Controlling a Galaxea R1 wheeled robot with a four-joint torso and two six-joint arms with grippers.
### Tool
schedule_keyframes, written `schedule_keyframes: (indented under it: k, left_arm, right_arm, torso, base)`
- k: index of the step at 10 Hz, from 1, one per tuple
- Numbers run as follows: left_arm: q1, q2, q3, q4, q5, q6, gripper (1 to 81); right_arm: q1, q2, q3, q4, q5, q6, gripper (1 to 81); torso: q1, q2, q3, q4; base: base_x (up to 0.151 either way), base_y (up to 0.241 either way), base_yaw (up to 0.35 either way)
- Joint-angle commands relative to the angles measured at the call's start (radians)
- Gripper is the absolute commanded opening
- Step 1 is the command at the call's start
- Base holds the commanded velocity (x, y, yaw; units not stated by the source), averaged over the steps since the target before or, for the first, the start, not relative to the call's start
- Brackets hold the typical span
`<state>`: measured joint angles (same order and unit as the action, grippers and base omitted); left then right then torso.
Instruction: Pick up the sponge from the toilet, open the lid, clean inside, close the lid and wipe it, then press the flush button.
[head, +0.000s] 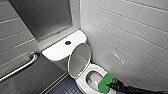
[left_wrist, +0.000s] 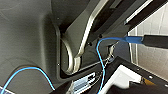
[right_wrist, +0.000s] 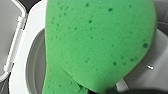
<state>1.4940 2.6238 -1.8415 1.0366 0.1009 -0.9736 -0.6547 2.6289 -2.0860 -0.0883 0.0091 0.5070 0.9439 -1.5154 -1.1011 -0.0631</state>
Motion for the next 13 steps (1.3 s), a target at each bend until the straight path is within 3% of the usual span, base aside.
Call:
schedule_keyframes:
  k: [1, 5, 7, 13]
  left_arm:
    - [0.025, -0.002, 0.036, 0.007, 0.039, 0.001, 81.1]
    - [0.025, 0.013, 0.033, 0.008, 0.04, 0.016, 81.1]
    - [0.025, 0.015, 0.034, 0.008, 0.039, 0.018, 81.1]
    - [0.025, 0.018, 0.031, 0.008, 0.039, 0.03, 81.1]
  right_arm:
    - [0.014, -0.128, 0.13, 0.041, 0.028, 0.022, 1.0]
    - [-0.086, -0.283, 0.299, 0.067, 0.106, 0.022, 1.0]
    - [-0.151, -0.297, 0.324, 0.067, 0.138, 0.021, 1.0]
    - [-0.236, -0.336, 0.461, 0.047, 0.129, 0.011, 1.0]
  torso:
    - [0.0, 0.0, 0.0, 0.0]
    - [0.0, 0.0, 0.0, 0.0]
    - [0.0, 0.0, 0.0, 0.0]
    - [0.0, 0.0, 0.0, 0.0]
  base:
    - [0.0, 0.0, 0.0]
    - [0.0, 0.0, 0.0]
    - [0.0, 0.0, 0.0]
    - [0.0, 0.0, 0.0]
